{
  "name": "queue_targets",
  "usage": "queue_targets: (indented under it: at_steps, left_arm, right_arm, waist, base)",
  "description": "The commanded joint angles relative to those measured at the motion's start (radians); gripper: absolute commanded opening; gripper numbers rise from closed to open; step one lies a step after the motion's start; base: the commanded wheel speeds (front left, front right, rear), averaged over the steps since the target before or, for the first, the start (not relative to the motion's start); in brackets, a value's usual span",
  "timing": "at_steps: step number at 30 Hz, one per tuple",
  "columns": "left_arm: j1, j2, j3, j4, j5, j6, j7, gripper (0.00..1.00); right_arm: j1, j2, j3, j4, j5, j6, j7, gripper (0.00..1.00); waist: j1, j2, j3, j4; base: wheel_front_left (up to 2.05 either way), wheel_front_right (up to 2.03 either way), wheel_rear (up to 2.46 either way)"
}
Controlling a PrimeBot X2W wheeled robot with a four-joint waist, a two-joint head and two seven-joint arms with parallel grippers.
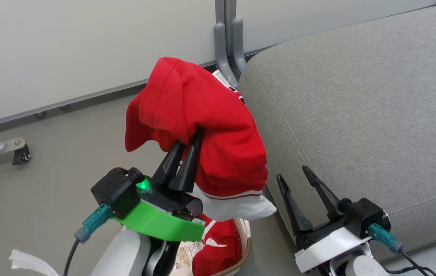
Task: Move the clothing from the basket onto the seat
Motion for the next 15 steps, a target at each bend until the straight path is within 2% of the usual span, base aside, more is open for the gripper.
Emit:
queue_targets:
  at_steps: [1, 8, 12, 15]
  left_arm:
    - [-0.007, 0.008, 0.004, -0.003, 0.003, -0.003, 0.0, 0.0]
    - [-0.013, 0.01, 0.005, -0.002, 0.014, -0.003, 0.0, 0.0]
    - [-0.014, 0.011, 0.004, 0.002, 0.016, -0.003, -0.001, 0.0]
    - [-0.014, 0.011, 0.009, 0.007, 0.013, -0.003, 0.0, 0.0]
  right_arm:
    - [0.006, 0.001, -0.003, -0.002, 0.011, 0.0, -0.003, 1.0]
    - [-0.01, -0.015, 0.006, -0.082, 0.044, 0.0, -0.003, 1.0]
    - [-0.017, -0.055, 0.053, -0.156, 0.068, 0.0, -0.003, 1.0]
    - [-0.025, -0.115, 0.133, -0.216, 0.099, 0.0, -0.003, 1.0]
  waist:
    - [0.0001, 0.0, 0.001, 0.0]
    - [0.0001, 0.0, 0.007, -0.002]
    - [0.0001, 0.0, 0.01, -0.003]
    - [0.0001, 0.0, 0.012, -0.006]
  base:
    - [0.0, 0.0, 0.0]
    - [0.0, 0.0, 0.0]
    - [0.0, 0.0, 0.0]
    - [0.0, 0.0, 0.0]
